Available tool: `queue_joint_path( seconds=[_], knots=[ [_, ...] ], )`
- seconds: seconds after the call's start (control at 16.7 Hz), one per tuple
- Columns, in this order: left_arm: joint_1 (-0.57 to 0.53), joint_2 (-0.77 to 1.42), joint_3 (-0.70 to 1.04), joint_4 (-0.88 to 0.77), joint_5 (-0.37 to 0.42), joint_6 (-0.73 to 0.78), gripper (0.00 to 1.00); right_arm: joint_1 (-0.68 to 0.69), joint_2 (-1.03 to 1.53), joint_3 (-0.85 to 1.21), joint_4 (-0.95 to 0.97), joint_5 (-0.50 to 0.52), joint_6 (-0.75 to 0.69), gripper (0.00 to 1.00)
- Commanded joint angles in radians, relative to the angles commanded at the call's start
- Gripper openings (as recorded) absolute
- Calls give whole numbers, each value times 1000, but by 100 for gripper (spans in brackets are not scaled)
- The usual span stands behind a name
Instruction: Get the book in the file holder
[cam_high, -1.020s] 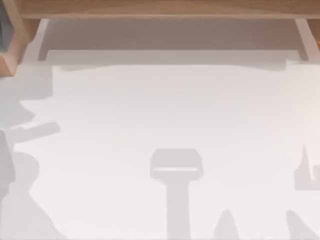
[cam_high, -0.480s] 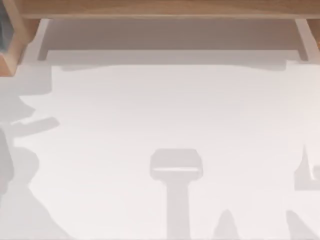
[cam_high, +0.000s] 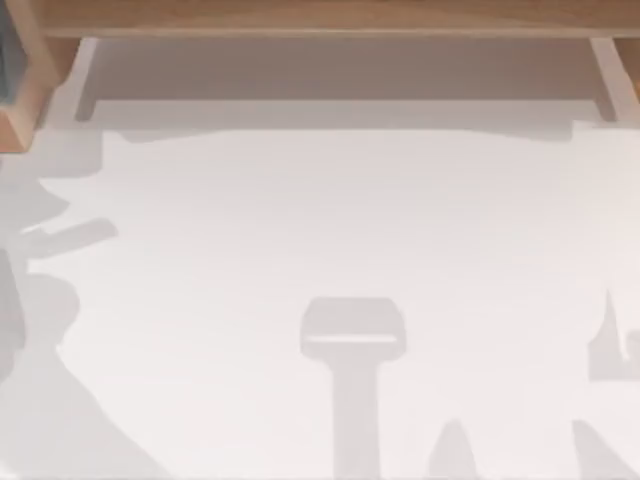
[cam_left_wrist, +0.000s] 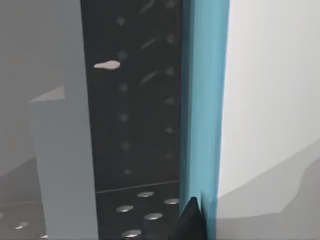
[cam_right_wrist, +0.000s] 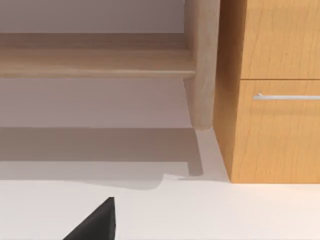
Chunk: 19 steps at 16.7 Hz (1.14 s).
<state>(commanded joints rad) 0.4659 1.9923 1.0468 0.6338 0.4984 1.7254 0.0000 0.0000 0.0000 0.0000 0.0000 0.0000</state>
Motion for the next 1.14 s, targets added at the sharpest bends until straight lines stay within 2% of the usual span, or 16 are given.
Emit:
queue_joint_path(
  seconds=[0.78,1.14],
  knots=[
    [0,0,0,0,0,0,98,0,0,0,0,0,0,100],
    [0,0,0,0,0,0,100,0,0,0,0,0,0,100]
  ],
)
